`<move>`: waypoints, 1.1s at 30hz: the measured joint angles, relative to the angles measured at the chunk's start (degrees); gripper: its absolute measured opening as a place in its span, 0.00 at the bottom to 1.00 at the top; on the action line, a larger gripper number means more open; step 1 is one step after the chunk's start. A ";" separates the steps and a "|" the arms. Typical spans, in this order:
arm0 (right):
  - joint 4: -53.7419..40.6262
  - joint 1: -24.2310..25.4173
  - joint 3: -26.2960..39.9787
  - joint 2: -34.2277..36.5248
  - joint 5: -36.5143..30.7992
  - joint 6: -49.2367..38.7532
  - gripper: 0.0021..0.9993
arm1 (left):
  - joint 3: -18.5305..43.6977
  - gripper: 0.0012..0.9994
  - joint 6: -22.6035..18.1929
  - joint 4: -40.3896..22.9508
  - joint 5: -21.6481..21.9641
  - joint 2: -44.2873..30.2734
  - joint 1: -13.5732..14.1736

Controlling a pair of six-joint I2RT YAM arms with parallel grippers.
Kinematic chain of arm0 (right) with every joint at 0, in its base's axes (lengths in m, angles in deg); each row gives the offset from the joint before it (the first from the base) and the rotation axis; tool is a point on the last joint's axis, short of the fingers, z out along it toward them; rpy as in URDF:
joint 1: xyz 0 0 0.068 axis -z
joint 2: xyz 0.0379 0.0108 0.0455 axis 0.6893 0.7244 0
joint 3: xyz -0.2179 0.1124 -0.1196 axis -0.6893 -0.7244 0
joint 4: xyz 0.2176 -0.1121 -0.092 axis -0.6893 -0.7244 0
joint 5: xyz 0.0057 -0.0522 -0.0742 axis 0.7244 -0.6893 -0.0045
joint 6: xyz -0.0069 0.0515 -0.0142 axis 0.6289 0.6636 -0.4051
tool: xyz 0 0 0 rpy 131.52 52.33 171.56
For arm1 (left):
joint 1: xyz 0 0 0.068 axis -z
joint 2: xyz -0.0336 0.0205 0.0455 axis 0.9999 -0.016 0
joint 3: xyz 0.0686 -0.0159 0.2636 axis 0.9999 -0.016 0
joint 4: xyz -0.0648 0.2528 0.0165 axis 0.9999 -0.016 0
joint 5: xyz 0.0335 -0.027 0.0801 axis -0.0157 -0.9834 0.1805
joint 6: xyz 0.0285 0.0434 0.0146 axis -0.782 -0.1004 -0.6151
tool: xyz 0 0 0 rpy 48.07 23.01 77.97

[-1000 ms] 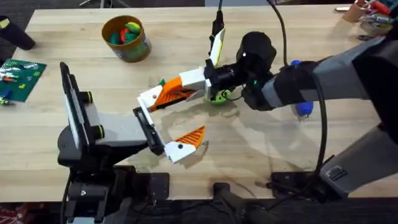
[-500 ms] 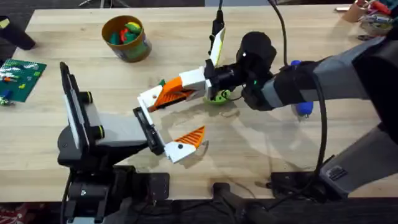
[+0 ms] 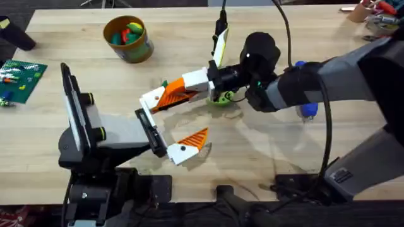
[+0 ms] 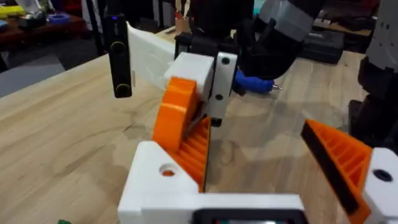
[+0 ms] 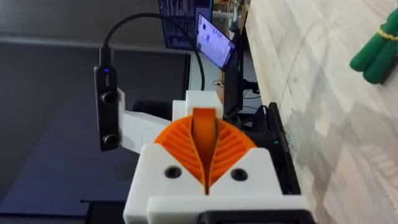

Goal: Pick up the gripper from the table and insert it into the empty holder that is missing its gripper. Then pick up a screw, insert it into the mounting hole, and use the screwdriver to tighten it. Finally, clean up the table by picking up the vegetable and placing it into the bucket.

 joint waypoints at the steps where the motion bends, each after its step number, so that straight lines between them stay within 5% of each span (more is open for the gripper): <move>1: -0.02 -0.01 0.00 0.00 0.00 -0.10 0.10 | 0.00 0.99 -0.01 0.01 -0.01 -0.01 0.00; 2: -0.12 -0.02 0.00 0.01 -0.01 -0.18 0.15 | 0.00 0.99 -0.04 0.02 -0.02 -0.01 0.00; 4: -0.62 -0.11 0.00 0.02 -0.01 -0.42 0.41 | 0.00 0.99 -0.41 0.01 -0.16 0.00 0.05; 5: -0.82 -0.15 0.00 0.02 -0.02 -0.47 0.55 | 0.00 0.99 -0.61 0.00 -0.28 0.01 0.10; 6: -0.48 -0.58 0.00 0.02 -0.02 -0.75 0.94 | 0.02 0.99 -0.70 -0.18 -1.36 -0.01 0.53; 7: -0.47 -0.73 0.00 0.02 -0.01 -0.84 0.98 | 0.02 0.99 -0.72 -0.20 -1.52 -0.01 0.66; 18: 0.14 -0.88 0.00 0.02 0.01 -0.83 0.99 | 0.02 0.99 -0.91 -0.27 -2.24 0.00 0.74; 21: 6.50 -0.39 0.03 0.04 0.43 -0.22 0.99 | 0.02 0.99 -0.91 -0.29 -2.33 0.00 0.74; 33: 12.48 7.73 0.46 0.01 5.06 5.23 1.00 | 0.02 0.99 -0.96 -0.37 -2.64 -0.01 0.74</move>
